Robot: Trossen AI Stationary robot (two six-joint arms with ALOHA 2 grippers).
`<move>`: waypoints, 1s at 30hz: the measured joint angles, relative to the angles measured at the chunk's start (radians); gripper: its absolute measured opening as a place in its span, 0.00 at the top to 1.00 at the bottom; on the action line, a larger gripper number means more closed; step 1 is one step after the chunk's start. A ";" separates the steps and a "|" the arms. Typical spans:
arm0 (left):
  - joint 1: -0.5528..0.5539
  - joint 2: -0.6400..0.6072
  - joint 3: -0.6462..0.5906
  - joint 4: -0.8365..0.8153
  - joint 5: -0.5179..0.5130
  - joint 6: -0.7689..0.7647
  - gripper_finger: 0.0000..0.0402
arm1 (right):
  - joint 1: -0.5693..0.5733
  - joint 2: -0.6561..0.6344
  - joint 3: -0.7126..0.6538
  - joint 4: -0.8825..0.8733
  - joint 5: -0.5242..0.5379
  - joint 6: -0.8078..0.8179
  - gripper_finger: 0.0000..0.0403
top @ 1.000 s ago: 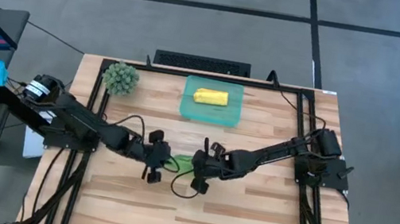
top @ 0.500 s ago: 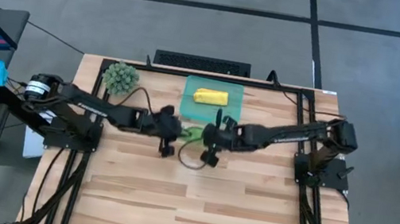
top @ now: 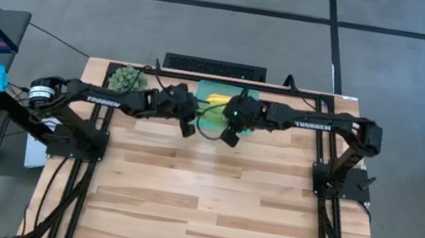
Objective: Roll microfiber towels into tight, uniform cylinder then place into a basket
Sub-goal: Put the green microfiber cloth into the green bin
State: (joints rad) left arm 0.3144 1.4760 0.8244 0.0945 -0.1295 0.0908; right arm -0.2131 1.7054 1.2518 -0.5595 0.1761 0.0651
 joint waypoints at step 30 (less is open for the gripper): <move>0.177 0.345 0.251 -0.184 0.220 0.028 0.94 | -0.221 0.117 -0.031 0.080 -0.187 -0.172 0.95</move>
State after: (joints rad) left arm 0.4912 1.8207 1.0758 -0.0895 0.0910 0.1192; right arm -0.4345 1.8225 1.2213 -0.4791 -0.0107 -0.1066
